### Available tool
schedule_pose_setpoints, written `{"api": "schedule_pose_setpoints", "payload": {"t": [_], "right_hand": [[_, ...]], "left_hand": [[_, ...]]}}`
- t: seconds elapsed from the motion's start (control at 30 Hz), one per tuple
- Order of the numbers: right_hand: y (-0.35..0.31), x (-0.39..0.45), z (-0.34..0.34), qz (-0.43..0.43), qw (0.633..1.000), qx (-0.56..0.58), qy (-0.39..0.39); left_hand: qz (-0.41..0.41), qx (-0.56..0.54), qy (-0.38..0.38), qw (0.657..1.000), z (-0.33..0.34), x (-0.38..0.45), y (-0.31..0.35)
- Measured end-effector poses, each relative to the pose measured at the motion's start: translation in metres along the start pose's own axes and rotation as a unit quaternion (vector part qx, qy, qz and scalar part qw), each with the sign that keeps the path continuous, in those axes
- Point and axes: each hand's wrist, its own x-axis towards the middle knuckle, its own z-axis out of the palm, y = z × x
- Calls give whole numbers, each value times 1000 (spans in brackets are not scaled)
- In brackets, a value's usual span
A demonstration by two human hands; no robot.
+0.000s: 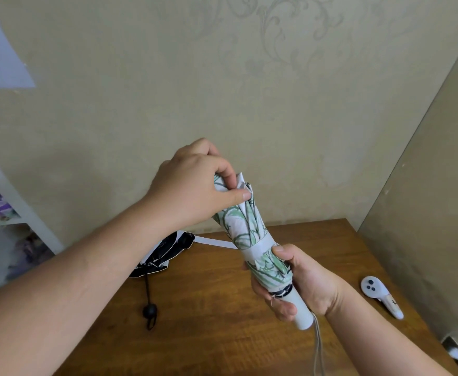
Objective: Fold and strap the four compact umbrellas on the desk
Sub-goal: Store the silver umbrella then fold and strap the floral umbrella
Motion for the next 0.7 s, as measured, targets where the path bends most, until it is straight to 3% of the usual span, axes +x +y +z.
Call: {"api": "schedule_pose_setpoints", "payload": {"t": [0.23,0.33,0.5,0.6,0.7], "right_hand": [[3,3,3,-10,999,-22,47],[3,3,5,-17,998,-14,54],[2,5,4,-14,998,-28,60],[2,6,4,-17,997,-37,63],[2,8,0,-19,995,-52,84]], "left_hand": [[-30,-19,-42,998,8,0,0],[-63,-85,-39,994,10,1,0],[-78,-104,-20,991,14,3,-1],[-59,-48,1,997,15,0,-4],[42,87,85,992,21,0,-7]]}}
